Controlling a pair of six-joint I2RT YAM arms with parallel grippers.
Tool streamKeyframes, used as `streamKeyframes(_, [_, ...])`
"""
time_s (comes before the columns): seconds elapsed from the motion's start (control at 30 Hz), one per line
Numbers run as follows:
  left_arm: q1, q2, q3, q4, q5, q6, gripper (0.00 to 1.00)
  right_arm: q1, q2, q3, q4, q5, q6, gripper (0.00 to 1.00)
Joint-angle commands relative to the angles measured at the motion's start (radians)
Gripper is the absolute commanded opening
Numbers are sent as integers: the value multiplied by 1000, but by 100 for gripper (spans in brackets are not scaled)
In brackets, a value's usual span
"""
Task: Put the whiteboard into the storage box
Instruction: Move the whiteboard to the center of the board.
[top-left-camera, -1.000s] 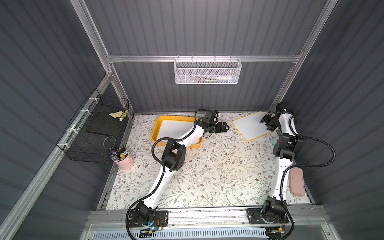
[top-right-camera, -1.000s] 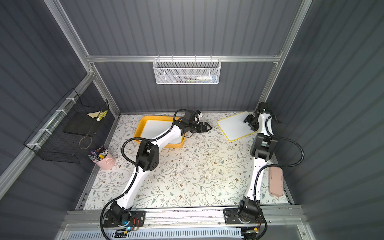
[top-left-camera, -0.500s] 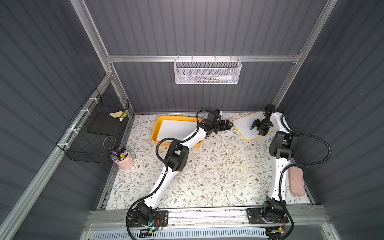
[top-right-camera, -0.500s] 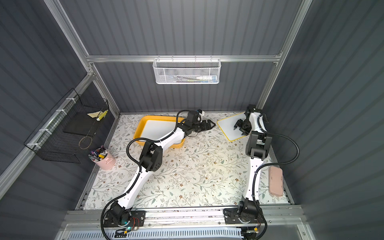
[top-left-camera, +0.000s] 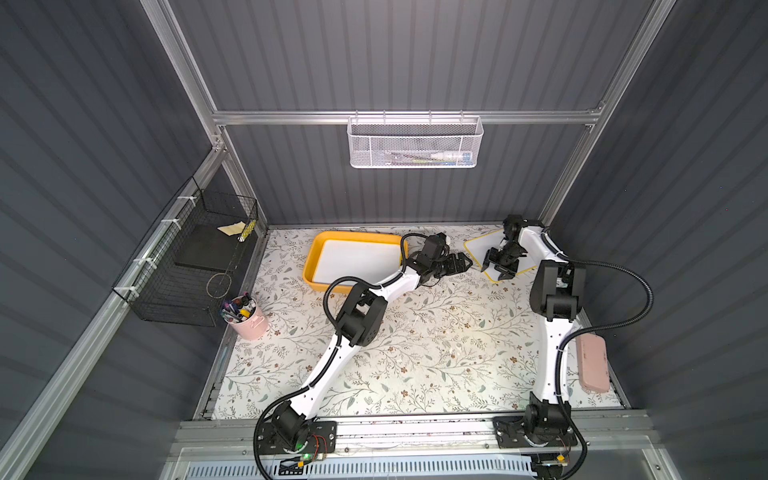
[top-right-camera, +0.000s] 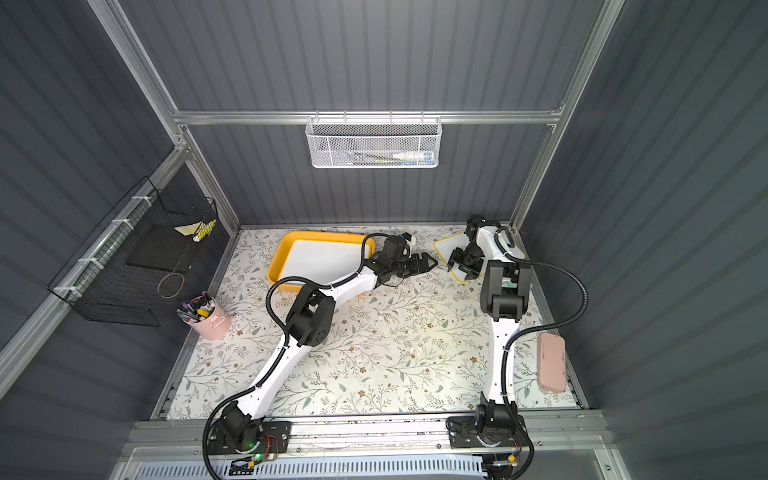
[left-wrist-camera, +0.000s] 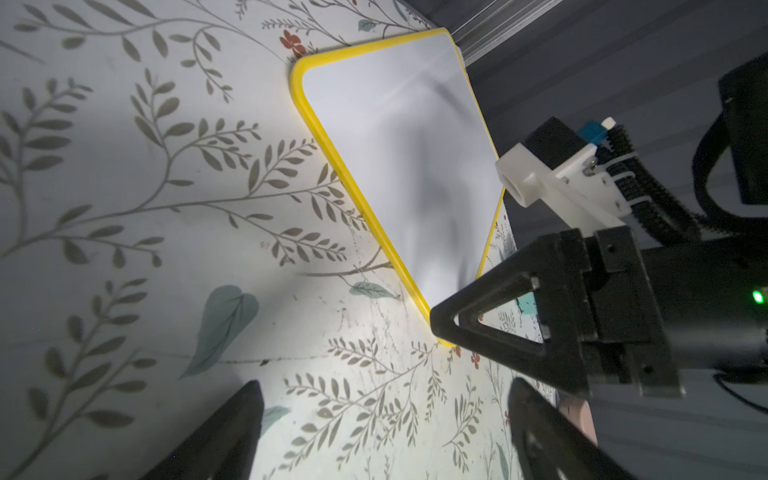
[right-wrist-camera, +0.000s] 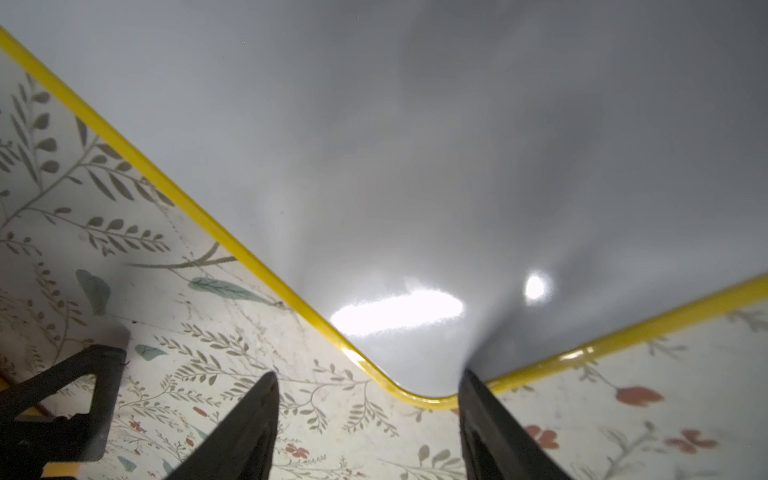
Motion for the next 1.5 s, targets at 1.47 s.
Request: streamKeyframes(1.47, [4, -312, -370, 55, 21, 63, 92, 12, 168, 191, -141, 171, -264, 64])
